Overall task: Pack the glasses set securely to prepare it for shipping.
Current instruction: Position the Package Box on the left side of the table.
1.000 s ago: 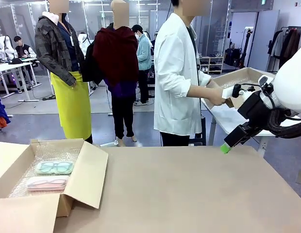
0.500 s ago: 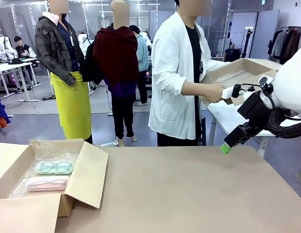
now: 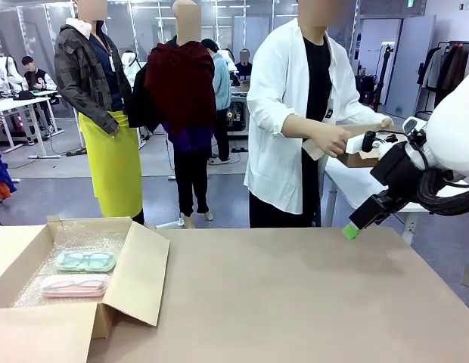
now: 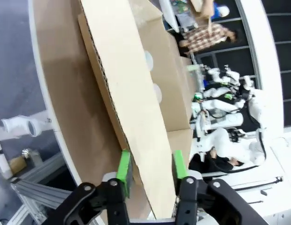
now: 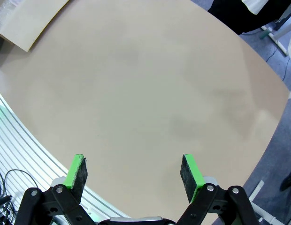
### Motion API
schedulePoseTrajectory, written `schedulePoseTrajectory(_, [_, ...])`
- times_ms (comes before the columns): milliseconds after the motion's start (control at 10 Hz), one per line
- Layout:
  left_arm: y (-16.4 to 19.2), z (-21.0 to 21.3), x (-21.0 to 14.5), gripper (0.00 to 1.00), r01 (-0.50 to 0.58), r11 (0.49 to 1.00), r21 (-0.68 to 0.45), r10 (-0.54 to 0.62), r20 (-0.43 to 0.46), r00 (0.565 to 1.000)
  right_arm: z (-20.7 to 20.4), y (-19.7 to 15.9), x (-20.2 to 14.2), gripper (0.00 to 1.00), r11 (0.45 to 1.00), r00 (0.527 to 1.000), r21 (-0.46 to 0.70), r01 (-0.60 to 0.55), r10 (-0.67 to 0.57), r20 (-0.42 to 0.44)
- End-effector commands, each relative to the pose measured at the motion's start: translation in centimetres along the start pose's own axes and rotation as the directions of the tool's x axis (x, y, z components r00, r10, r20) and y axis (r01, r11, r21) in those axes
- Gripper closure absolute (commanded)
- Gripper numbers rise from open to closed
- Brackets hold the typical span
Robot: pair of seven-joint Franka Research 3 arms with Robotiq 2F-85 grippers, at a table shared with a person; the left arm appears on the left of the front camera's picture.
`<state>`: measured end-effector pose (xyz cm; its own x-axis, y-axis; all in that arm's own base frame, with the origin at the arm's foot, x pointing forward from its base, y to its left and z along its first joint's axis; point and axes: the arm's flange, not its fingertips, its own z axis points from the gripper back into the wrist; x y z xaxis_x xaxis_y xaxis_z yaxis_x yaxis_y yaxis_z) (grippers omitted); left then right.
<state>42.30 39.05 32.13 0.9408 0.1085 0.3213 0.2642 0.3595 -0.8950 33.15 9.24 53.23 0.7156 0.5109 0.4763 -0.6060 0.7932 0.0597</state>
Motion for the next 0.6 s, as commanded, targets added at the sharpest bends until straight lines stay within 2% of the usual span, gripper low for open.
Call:
schedulePoseTrajectory(0, [-9.7,2.6,0.8,0.00,0.145,0.966,0.216,-0.153,0.019,0.988,-0.1,0.0,0.0,0.00,1.000,1.000,-0.011,-0.002,0.002,0.005])
schedulePoseTrajectory(100, [-15.4,2.9,1.9,0.00,0.239,0.901,0.362,-0.240,-0.041,0.970,-0.1,0.0,0.0,0.00,1.000,1.000,-0.011,-0.002,0.002,0.005])
schedulePoseTrajectory(200, [-19.2,1.4,3.5,0.17,0.302,0.886,0.352,-0.289,-0.091,0.953,-0.1,0.0,0.0,0.00,1.000,1.000,-0.011,-0.002,0.002,0.005])
schedulePoseTrajectory(400, [-24.8,-5.6,6.5,0.00,0.416,0.795,0.442,-0.326,-0.268,0.907,-0.1,0.0,0.0,0.00,1.000,1.000,-0.011,-0.002,0.002,0.005])
schedulePoseTrajectory(500, [-26.9,-9.8,7.9,0.00,0.465,0.755,0.461,-0.330,-0.345,0.879,-0.1,0.0,0.0,0.00,1.000,1.000,-0.011,-0.002,0.002,0.005])
